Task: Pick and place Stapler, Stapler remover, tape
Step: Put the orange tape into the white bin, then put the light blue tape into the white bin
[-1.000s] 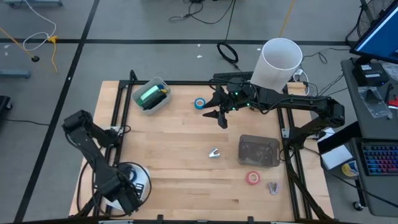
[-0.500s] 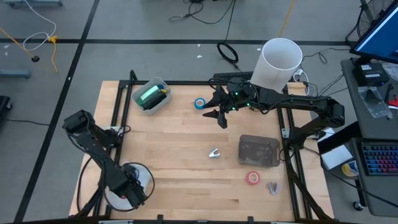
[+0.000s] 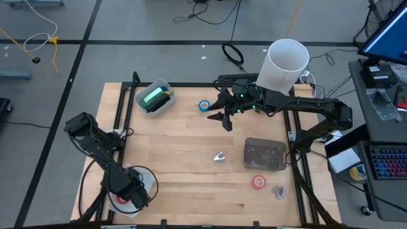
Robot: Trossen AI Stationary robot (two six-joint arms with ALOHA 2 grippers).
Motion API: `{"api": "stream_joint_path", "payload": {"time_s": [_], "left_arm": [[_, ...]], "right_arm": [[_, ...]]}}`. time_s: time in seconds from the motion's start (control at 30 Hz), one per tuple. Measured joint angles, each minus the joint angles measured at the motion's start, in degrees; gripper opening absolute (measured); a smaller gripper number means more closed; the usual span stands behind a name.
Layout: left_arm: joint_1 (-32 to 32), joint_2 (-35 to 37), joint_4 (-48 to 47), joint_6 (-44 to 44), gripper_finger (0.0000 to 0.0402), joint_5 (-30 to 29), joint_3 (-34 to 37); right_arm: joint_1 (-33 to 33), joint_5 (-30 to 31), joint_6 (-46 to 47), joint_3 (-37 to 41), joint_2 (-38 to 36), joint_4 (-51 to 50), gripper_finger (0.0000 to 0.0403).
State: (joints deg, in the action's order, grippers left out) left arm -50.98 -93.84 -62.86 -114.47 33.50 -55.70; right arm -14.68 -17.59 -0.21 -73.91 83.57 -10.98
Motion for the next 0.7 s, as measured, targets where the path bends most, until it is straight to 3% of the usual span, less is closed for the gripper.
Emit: {"api": "stream_joint_path", "payload": {"time_s": [0.57,0.7], "left_arm": [[4.4,1.6,-0.1,3.7,0.0124,0.9,0.0],[5.6,5.1,-0.4,1.9,0.0124,-6.7,-0.8]], "right_arm": [[0.0,-0.2,0.0,0.0,0.0,2.2,0.0169],[0.0,-0.2,0.0,0.0,0.0,2.2,0.0169]]}}
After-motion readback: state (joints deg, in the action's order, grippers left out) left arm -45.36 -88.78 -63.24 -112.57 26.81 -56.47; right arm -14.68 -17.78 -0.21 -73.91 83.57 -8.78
